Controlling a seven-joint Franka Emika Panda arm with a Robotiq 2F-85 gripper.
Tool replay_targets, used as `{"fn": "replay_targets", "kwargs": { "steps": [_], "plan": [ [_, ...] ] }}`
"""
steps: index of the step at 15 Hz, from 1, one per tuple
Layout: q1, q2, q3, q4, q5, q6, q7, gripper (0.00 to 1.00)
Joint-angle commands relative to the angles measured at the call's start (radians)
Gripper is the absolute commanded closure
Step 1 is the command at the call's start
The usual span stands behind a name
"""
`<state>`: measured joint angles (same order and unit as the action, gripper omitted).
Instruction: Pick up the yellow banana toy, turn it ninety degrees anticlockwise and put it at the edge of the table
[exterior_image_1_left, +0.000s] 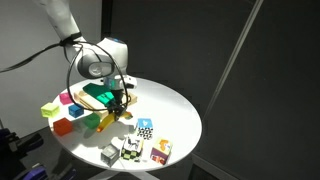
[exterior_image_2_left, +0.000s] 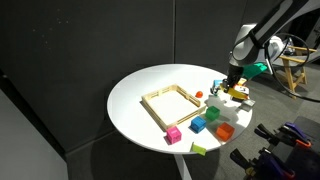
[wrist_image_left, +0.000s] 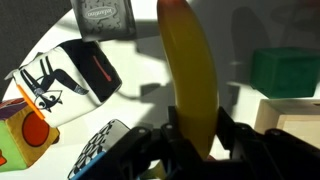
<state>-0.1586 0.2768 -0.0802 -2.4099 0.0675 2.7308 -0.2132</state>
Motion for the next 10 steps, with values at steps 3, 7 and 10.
{"fn": "replay_targets", "kwargs": {
  "steps": [3, 7, 10],
  "plan": [
    [-0.033, -0.074, 0.02, -0.035, -0.002, -0.041, -0.124, 0.84],
    [-0.047, -0.099, 0.039, -0.054, 0.003, -0.044, -0.253, 0.84],
    [-0.058, -0.117, 0.057, -0.07, 0.002, -0.038, -0.376, 0.84]
  ]
}}
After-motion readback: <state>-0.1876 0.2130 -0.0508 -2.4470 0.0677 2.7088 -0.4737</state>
